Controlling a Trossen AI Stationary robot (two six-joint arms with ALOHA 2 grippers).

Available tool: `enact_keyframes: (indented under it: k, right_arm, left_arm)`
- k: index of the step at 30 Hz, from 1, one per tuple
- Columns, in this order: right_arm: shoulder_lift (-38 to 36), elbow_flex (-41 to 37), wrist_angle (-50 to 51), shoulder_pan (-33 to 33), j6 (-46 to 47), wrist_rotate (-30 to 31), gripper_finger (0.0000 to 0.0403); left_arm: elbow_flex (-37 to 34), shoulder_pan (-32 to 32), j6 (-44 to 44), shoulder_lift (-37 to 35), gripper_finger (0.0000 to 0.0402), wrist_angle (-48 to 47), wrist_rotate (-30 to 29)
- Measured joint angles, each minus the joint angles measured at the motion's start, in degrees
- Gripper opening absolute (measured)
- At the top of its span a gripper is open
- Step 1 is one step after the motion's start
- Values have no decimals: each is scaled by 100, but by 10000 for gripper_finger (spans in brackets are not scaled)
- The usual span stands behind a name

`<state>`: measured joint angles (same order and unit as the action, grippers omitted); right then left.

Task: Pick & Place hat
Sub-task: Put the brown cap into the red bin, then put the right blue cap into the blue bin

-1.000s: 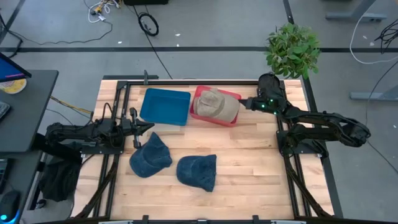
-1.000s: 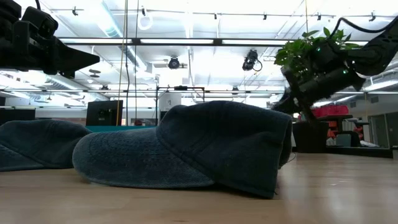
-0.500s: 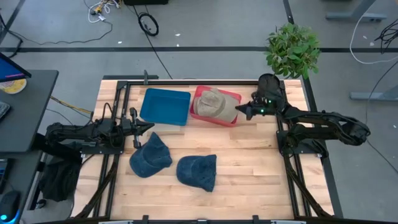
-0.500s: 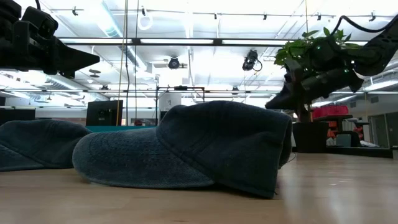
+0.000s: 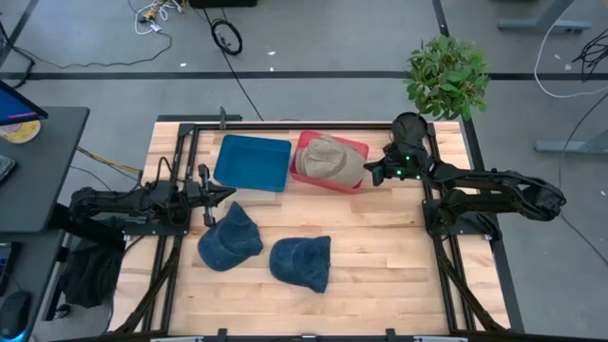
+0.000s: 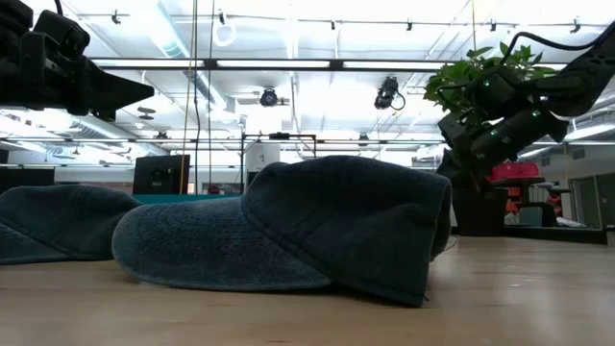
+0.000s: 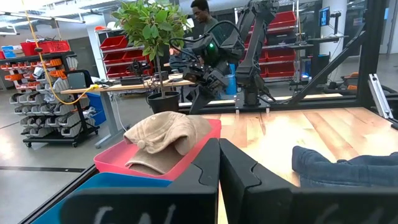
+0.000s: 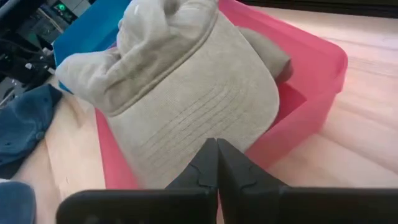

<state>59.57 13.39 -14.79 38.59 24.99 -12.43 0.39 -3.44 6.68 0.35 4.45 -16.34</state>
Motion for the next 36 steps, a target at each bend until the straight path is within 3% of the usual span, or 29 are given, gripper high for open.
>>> enact_keyframes:
  k: [9,15,20,31,36]
  right_arm:
    - [94,106,-22,-184,-57,2,0]
    - [614,305,132,-204,-277,25,0]
    - [843,415,18,-208,132,23,0]
    - [86,393,-789,-203,1056,179,0]
    - [44,393,-894,-197,1939,633,0]
  left_arm:
    - [1,0,0,-1,3,0,-2]
    - [-1,0,-2,0,3,0,-1]
    - [1,0,0,0,3,0,0]
    - [-1,0,0,1,3,0,-2]
    - [-1,0,-1,1,3,0,-2]
